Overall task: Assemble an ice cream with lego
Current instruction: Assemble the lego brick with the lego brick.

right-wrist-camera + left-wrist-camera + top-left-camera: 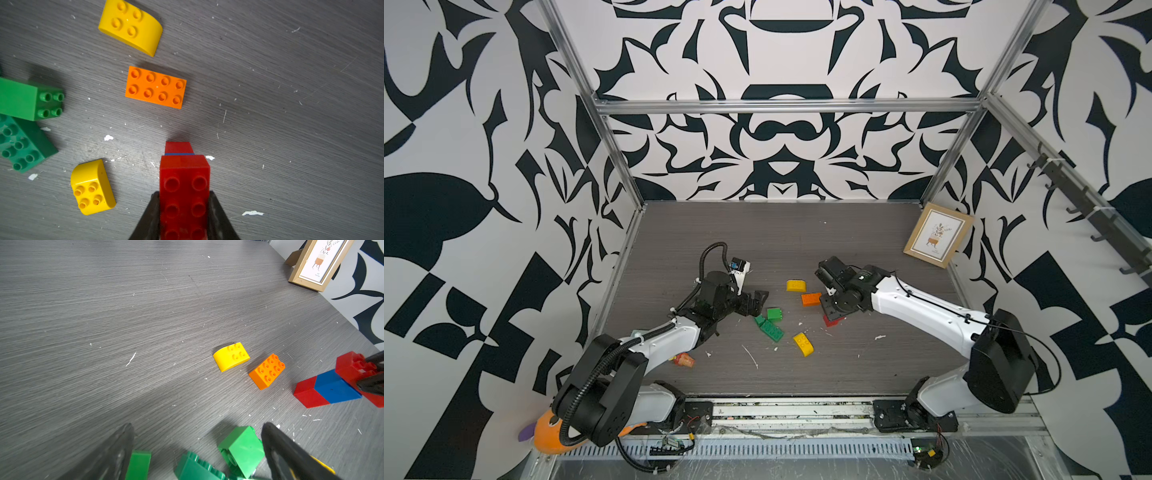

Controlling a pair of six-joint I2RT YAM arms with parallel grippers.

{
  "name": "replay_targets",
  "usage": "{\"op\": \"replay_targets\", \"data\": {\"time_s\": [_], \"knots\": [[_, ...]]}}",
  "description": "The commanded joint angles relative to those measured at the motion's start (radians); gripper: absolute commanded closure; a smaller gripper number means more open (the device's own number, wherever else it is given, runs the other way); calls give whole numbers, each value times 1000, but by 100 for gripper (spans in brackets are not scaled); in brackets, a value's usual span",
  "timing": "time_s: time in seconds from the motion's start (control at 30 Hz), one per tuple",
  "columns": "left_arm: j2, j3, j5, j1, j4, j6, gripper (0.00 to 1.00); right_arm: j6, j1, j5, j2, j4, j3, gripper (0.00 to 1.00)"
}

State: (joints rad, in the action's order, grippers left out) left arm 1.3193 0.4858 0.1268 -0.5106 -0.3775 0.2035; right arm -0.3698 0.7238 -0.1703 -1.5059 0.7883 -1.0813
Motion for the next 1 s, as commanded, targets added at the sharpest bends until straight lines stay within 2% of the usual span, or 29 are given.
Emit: {"op": "replay_targets", "data": {"time_s": [0.0,0.73,0.97], "knots": [[-2,17,-3,1,0,-9,1,-38,5,53,-55,72,68,90],[-4,20,-3,1,1,-12,1,-31,8,9,7,43,-37,54],[-9,17,-6,2,3,-14,1,-25,6,30,61,21,-34,50]]}}
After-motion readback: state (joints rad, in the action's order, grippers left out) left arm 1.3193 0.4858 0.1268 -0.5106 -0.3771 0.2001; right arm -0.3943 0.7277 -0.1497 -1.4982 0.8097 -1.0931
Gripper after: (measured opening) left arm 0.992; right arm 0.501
